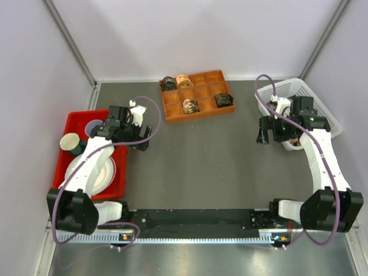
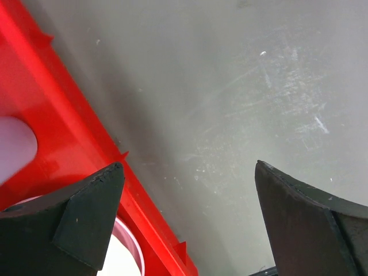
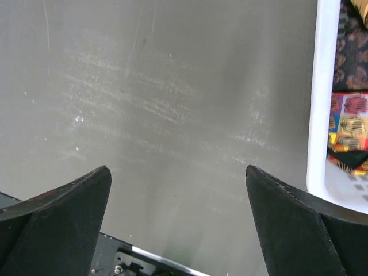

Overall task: Roll the ties
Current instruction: Pick up the tie from the bin.

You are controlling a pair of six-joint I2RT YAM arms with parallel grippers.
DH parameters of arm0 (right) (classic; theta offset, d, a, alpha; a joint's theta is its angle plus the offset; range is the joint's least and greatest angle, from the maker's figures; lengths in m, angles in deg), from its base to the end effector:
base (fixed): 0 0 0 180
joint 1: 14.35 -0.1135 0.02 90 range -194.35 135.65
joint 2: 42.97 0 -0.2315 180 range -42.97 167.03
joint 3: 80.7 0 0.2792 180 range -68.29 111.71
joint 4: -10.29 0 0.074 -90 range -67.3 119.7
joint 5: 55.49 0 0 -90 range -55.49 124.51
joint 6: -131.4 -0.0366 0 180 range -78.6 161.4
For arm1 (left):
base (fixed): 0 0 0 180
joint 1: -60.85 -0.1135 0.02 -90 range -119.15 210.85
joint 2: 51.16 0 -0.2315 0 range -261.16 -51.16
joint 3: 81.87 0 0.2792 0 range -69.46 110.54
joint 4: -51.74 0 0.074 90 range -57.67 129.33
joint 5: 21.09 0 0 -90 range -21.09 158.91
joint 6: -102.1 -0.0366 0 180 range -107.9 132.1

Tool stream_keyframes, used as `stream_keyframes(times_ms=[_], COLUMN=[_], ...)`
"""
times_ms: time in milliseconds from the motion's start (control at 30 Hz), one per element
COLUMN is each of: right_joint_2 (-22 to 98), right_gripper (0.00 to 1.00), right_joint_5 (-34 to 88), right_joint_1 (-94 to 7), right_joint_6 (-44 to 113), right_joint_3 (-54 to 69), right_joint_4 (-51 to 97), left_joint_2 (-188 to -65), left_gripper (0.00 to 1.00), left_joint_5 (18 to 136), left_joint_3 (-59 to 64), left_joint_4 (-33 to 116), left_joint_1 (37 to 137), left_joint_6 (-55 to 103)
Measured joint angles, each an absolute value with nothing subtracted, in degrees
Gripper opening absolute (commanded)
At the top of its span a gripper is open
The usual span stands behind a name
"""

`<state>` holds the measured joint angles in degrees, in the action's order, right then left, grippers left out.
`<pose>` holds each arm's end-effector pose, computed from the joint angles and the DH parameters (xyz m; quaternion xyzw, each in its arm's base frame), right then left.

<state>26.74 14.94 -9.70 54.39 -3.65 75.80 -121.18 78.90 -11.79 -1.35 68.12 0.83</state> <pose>0.2739 -0.0100 0.2741 -0.1154 0.9418 0.1201 0.2921 0.2832 -0.0425 0.2434 0.1794 0.9280 -0.0715 0.3185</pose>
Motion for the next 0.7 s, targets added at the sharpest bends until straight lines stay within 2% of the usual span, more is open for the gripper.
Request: stream_keyframes(times_ms=[133, 367, 700], right_joint_2=[31.6, 43.0, 49.3], right_gripper=[0.99, 0.99, 0.98], right_joint_5=[10.9, 6.4, 11.4], right_joint_1=[-7.3, 0.9, 3.7], right_joint_6=[54.3, 54.3, 54.6], right_joint_3=[2.3, 21.4, 29.8], right_joint_4=[77.9, 80.3, 76.0], left_joint_2=[-124.7, -132.1, -135.8], left_gripper=[0.99, 0.99, 0.99], left_joint_5=[78.5, 78.3, 80.5], left_joint_3=[-5.8, 8.3, 10.1], left_joint_4=[-3.4, -4.9, -5.0], left_joint_1=[71.0, 73.7, 75.9], left_joint_6=[-0.5, -1.6, -1.6])
